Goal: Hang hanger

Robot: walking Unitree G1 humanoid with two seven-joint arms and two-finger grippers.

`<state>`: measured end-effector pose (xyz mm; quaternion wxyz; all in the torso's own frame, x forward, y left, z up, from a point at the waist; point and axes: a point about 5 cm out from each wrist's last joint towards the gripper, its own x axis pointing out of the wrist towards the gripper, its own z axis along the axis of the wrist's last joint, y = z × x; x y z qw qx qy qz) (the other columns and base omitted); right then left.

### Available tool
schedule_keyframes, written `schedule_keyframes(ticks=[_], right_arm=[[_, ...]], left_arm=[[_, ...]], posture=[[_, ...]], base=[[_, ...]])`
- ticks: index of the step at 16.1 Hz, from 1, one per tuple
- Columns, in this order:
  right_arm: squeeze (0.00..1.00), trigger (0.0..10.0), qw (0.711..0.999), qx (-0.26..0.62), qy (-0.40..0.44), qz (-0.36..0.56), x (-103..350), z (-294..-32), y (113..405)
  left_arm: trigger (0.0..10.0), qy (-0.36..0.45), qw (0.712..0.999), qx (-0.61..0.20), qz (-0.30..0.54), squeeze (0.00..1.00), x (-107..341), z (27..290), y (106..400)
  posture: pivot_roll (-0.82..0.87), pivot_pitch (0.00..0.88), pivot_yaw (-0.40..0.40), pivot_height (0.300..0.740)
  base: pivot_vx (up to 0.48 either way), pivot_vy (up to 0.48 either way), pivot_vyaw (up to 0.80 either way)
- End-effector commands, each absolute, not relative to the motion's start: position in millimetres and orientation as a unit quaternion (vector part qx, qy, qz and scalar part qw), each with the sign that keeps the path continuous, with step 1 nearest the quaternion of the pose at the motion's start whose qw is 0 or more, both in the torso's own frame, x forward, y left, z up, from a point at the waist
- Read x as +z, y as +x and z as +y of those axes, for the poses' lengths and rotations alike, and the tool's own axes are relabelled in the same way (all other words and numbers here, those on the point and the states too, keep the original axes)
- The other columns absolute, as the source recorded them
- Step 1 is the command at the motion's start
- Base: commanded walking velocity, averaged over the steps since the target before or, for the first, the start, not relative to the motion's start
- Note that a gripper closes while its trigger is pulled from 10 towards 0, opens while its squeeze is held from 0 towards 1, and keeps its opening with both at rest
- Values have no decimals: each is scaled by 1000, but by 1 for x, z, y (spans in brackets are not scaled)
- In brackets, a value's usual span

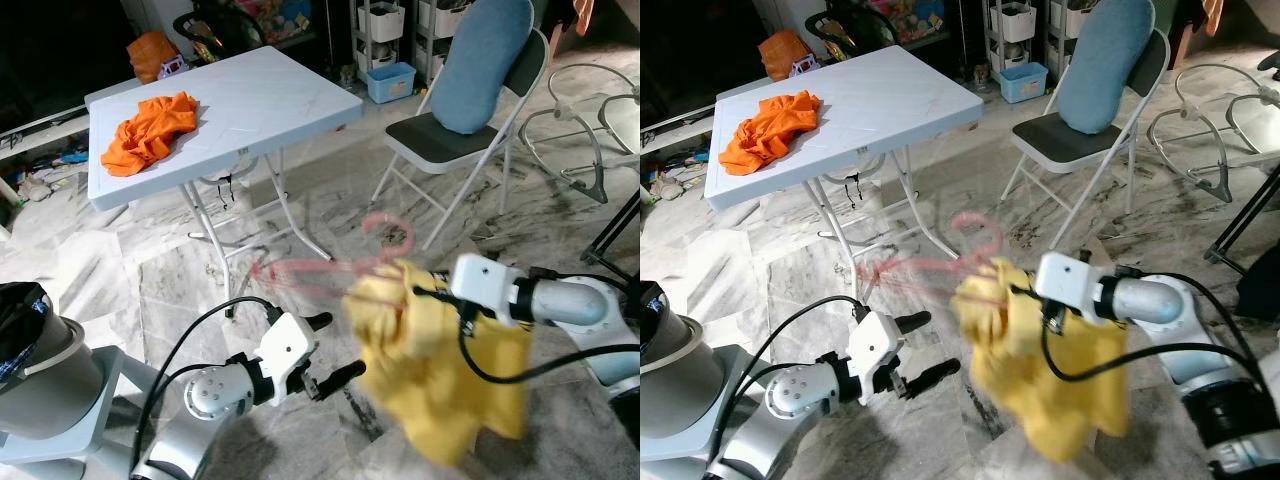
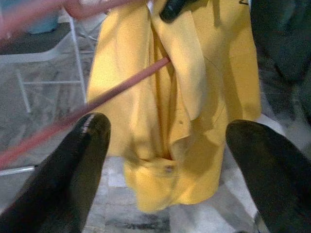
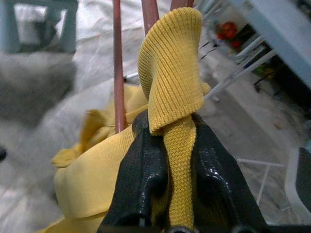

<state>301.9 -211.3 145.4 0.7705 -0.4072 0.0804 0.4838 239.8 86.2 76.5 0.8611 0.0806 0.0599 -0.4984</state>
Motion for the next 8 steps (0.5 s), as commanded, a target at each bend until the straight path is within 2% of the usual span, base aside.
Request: schedule_keyframes(ticks=[1,4,5,8], right_arm=[[0,10000,744,509,-427,74,148,-209,301],[0,10000,713,537,-441,92,148,-218,299],[0,10000,709,540,-445,91,149,-220,301],[0,10000,700,555,-440,89,150,-219,301]], left_arm=[[10000,84,858,-503,57,1000,83,90,242],[10000,101,851,-513,44,1000,90,92,243],[10000,113,860,-497,21,1000,98,96,248],[10000,126,859,-497,11,1000,108,104,254]], posture=[[-166,0,145,740],[-163,0,145,740],[-163,0,145,740],[-161,0,147,740]], base=[[0,0,0],[0,0,0],[0,0,0],[0,0,0]])
